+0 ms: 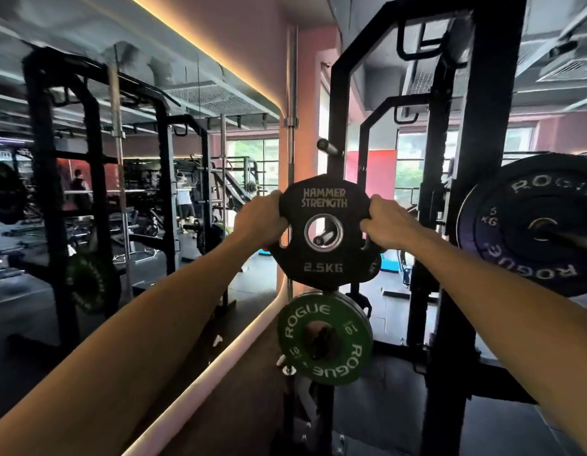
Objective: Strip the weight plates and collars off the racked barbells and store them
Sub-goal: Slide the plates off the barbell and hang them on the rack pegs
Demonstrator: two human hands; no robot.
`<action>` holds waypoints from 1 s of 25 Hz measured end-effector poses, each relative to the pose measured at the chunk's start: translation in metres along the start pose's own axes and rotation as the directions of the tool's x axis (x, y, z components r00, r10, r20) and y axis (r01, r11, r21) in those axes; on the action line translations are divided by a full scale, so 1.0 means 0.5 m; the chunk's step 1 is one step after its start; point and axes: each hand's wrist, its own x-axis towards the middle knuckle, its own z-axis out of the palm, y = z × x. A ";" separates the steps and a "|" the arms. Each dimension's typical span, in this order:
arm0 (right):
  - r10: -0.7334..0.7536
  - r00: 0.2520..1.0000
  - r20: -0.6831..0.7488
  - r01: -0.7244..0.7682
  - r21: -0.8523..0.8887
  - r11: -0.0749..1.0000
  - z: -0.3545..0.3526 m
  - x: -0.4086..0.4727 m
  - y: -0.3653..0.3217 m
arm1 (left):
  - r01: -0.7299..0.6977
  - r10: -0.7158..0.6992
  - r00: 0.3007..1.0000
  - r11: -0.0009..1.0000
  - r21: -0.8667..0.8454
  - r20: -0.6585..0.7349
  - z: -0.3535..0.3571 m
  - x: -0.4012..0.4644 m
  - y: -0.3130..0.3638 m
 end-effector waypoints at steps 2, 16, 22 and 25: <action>0.004 1.000 -0.001 -0.004 -0.014 1.000 0.031 0.054 -0.009 | -0.011 0.011 1.000 1.000 0.001 0.008 0.018 0.044 -0.034; -0.020 0.983 -0.182 0.009 -0.057 0.998 0.121 0.505 0.026 | -0.133 0.124 0.983 0.989 -0.064 -0.139 0.177 0.516 -0.166; -0.023 0.969 -0.245 0.004 -0.076 0.997 0.126 0.655 0.062 | -0.229 0.213 0.959 0.971 -0.064 -0.188 0.243 0.707 -0.177; -0.014 0.964 -0.267 -0.013 -0.101 0.995 0.132 0.738 0.078 | -0.269 0.245 0.942 0.960 -0.077 -0.230 0.267 0.797 -0.184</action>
